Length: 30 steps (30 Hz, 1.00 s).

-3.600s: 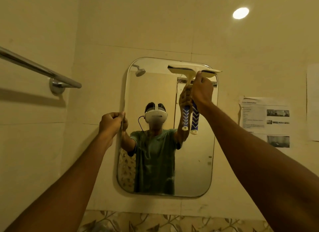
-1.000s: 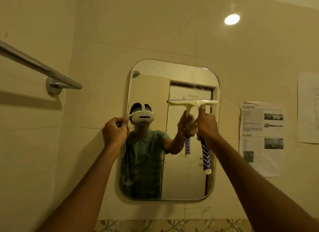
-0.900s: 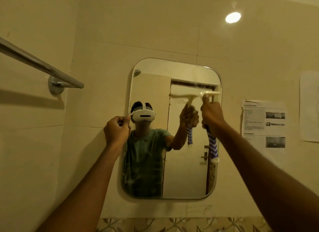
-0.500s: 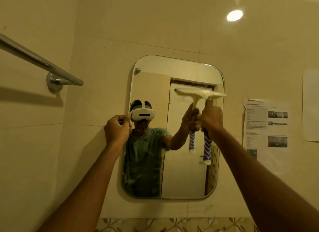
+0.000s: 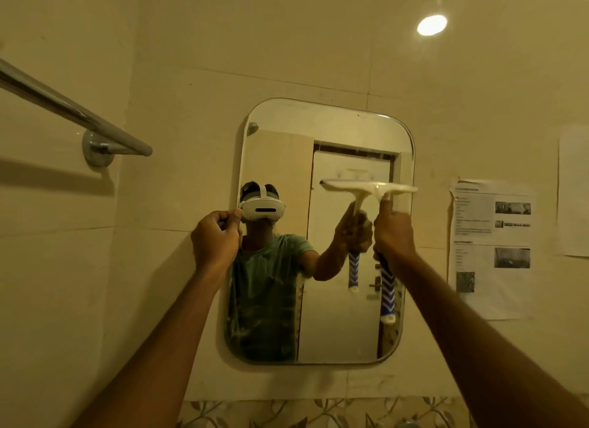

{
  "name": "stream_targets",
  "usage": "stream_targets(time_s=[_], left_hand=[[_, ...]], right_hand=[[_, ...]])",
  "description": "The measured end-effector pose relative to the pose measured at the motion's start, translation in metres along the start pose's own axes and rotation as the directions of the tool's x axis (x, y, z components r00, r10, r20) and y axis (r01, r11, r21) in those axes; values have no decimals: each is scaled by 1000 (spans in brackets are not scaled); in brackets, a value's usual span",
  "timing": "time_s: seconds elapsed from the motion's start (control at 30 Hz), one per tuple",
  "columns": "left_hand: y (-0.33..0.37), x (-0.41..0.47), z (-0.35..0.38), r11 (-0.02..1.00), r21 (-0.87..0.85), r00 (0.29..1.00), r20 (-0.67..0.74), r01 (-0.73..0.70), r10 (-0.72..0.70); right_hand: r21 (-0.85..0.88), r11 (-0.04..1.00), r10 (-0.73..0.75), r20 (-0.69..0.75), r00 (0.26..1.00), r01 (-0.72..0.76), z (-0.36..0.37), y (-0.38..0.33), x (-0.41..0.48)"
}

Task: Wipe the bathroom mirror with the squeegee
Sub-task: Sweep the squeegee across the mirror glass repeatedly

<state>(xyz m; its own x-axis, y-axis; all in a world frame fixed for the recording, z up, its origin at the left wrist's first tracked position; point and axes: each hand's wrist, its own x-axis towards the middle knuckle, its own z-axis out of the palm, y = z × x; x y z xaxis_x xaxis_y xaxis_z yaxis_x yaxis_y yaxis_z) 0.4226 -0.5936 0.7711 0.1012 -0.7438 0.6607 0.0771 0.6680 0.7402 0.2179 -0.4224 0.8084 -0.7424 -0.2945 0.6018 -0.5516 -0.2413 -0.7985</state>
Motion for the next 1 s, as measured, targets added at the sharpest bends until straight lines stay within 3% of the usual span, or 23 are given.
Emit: stream_targets(time_s=[0.17,0.47,0.77,1.0], left_hand=[[-1,-1,-3,1000,3,1000,23,-10,10],[-9,0,-6,998,43,998,56,-42,40],[-22,-16,-12,998,55,996,90,-10,5],[-30,-29,-16,994,105,995,96,17,-27]], right_hand=[[-63,997,51,-18,999,-52,2,58,-49],[-82,997,4,-5,1000,-4,-11,19,-20],[-106,989,107,21,994,-104,-5,90,-85],[-85,988,135,35,990,-131,-11,72,-74]])
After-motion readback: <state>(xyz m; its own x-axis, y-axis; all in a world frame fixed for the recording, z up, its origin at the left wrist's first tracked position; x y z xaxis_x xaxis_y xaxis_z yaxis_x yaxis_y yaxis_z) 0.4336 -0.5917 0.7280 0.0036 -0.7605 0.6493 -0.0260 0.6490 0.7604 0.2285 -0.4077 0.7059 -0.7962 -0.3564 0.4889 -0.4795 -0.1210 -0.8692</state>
